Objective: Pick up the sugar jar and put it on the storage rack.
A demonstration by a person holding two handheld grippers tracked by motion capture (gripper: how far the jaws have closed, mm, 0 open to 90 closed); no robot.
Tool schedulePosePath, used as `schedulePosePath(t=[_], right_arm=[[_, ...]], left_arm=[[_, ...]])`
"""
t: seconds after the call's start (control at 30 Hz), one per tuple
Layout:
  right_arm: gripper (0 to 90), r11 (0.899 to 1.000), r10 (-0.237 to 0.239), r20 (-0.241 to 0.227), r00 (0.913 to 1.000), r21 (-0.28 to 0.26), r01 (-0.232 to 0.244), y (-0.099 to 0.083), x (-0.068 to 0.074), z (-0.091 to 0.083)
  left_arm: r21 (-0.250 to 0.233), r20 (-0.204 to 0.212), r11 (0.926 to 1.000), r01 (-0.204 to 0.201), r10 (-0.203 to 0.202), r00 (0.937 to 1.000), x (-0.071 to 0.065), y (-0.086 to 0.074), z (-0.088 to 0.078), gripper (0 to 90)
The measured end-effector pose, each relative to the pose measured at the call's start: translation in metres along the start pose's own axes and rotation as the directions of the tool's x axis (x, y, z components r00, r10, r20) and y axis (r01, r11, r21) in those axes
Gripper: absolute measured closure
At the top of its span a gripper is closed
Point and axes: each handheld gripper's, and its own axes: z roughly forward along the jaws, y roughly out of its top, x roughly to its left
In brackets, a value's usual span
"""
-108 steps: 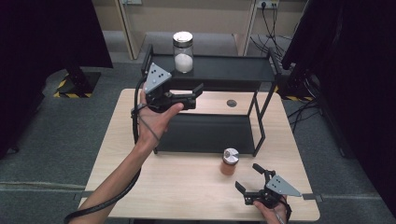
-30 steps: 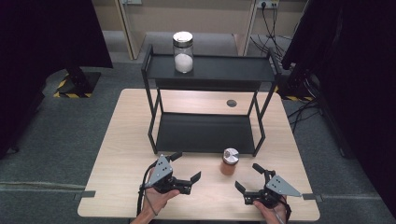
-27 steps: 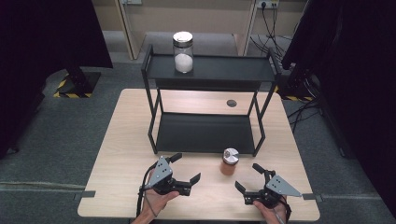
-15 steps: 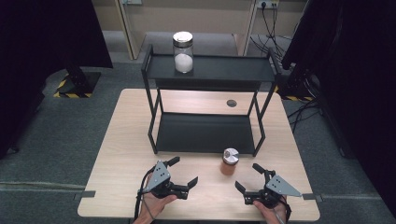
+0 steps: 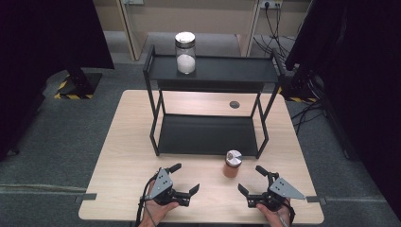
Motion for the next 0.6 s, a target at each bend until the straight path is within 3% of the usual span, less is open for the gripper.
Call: schedulePosePath(t=[0.6], right_arm=[[1.0, 1.000, -0.003, -0.007, 1.0000, -0.001, 0.003, 0.0000, -0.0001, -0.0005]], left_arm=[[0.017, -0.026, 0.9999, -0.001, 0.001, 0.9997, 0.0011, -0.0046, -0.0046, 0.2]])
